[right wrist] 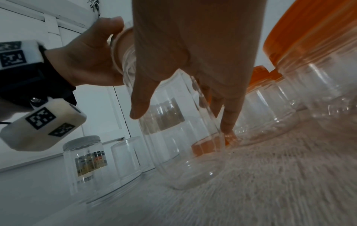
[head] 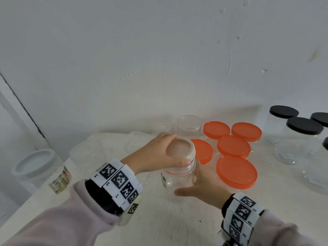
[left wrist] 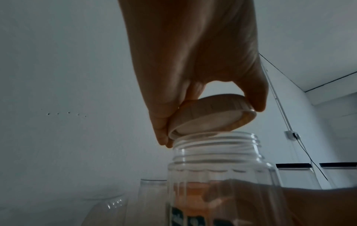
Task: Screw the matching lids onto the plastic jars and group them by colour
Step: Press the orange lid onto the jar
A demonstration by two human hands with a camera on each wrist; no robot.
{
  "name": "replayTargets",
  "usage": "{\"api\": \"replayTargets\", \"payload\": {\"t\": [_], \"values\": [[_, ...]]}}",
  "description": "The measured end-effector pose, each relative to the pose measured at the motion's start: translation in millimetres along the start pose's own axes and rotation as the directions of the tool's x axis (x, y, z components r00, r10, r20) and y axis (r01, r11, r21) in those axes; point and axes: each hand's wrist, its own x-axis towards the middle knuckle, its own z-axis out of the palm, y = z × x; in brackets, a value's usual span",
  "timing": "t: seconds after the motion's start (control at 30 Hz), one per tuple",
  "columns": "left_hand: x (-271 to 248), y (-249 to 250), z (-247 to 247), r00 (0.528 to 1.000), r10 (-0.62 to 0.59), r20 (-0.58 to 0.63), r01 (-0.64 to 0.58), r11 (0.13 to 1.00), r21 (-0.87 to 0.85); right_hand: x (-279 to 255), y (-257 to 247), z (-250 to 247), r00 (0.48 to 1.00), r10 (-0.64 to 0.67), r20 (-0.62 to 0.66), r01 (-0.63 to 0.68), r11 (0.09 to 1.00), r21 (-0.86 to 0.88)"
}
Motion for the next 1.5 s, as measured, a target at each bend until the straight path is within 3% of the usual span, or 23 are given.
{"api": "replayTargets", "payload": {"t": [0.43,0.6,0.8,0.93,1.03,1.17,1.37,1.5], "values": [[0,-1,20,0.999,-0.016,-0.030,0.016,1.000,0.008,-3,-3,-3,1.000,0.024,0.013,-0.022,0.992,-0.121],[-5,-14,25,0.999,-0.035,-0.039,0.025,0.971,-0.239,-17,-24,-25,0.997,0.059,0.052,-0.048,0.982,-0.184],[-14,-32,40,0.997,-0.072,-0.032,0.051,0.900,-0.434,-19,-82,-52,0.998,-0.064,0.004,0.063,0.967,-0.245],[-15,-33,50,0.991,-0.091,-0.099,0.024,0.846,-0.532,-3,-115,-48,0.987,-0.046,0.155,0.122,0.837,-0.533],[-16,-35,57,0.989,-0.098,-0.111,0.019,0.827,-0.562,11,-132,-41,0.951,0.077,0.298,0.174,0.664,-0.727],[-18,-37,64,0.990,-0.073,-0.117,-0.010,0.808,-0.590,26,-150,-32,0.915,0.219,0.340,0.195,0.499,-0.845],[-17,-40,67,0.989,-0.038,-0.143,-0.057,0.795,-0.604,37,-159,-26,0.878,0.329,0.348,0.220,0.369,-0.903],[-15,-44,68,0.991,-0.022,-0.131,-0.062,0.798,-0.599,41,-160,-28,0.863,0.335,0.377,0.239,0.386,-0.891]]}}
